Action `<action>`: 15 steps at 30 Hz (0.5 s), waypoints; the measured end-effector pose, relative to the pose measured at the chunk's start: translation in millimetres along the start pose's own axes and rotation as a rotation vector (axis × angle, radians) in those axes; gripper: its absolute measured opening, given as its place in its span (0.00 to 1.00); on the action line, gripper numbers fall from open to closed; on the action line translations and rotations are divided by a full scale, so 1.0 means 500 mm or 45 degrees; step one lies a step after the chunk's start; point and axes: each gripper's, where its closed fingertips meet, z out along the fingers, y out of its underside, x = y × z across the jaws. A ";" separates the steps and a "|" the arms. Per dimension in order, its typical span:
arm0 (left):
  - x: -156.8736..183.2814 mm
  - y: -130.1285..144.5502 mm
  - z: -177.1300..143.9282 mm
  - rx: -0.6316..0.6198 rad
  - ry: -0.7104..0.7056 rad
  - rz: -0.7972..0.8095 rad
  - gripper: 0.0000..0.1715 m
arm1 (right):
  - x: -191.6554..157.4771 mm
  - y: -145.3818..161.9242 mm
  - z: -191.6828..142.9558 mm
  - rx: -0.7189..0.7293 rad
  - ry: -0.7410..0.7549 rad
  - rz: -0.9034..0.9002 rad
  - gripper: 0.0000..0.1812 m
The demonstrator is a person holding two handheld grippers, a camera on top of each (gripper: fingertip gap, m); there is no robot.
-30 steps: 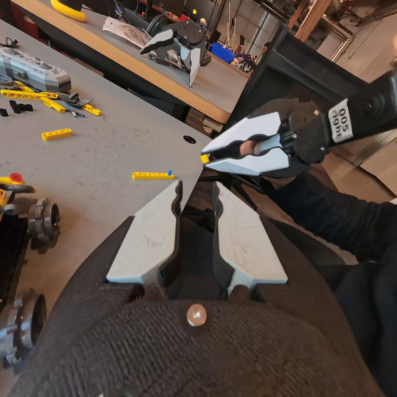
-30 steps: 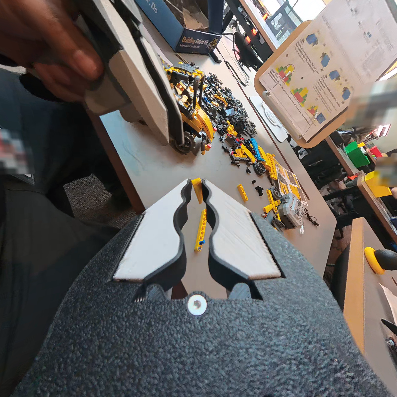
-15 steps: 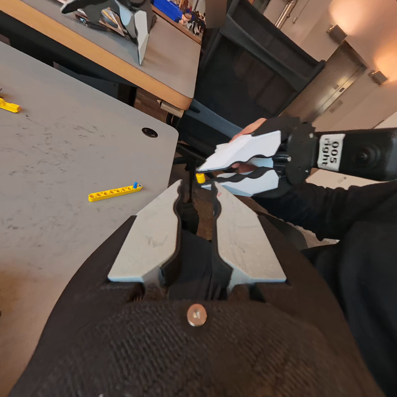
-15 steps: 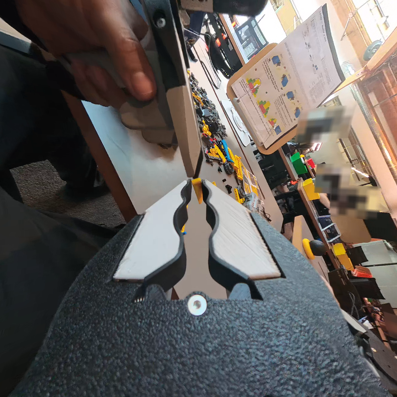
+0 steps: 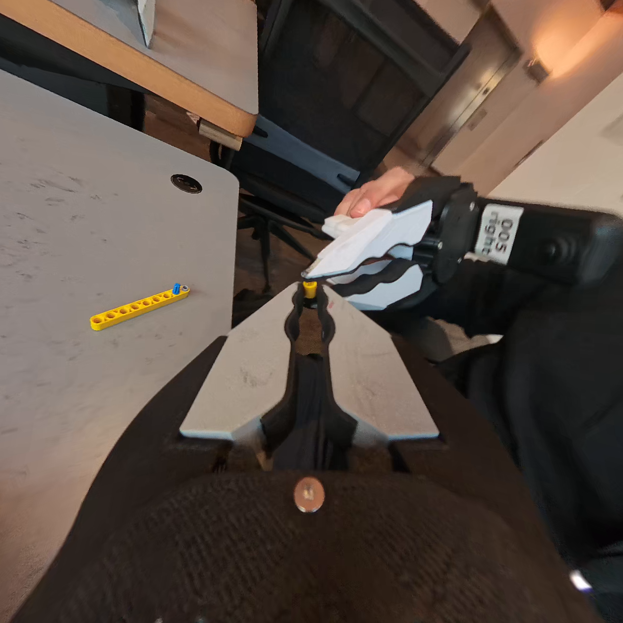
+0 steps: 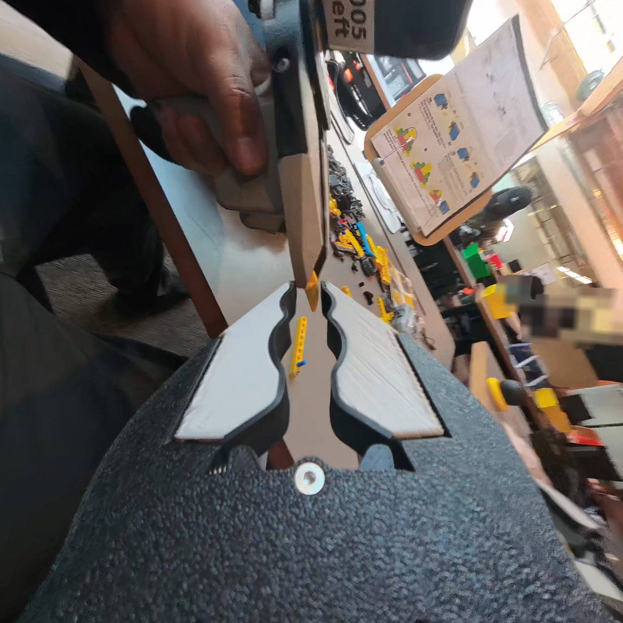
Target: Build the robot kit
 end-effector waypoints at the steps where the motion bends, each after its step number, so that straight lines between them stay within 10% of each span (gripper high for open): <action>1: -0.001 0.004 0.001 -0.026 -0.017 0.056 0.02 | -0.001 0.003 -0.006 0.022 -0.049 0.080 0.09; 6: 0.011 0.021 0.005 -0.205 -0.085 0.527 0.02 | 0.001 0.008 -0.055 0.132 -0.374 0.479 0.10; 15: 0.066 0.018 0.023 -0.237 0.023 1.050 0.02 | -0.028 -0.004 -0.083 0.186 -0.526 0.522 0.06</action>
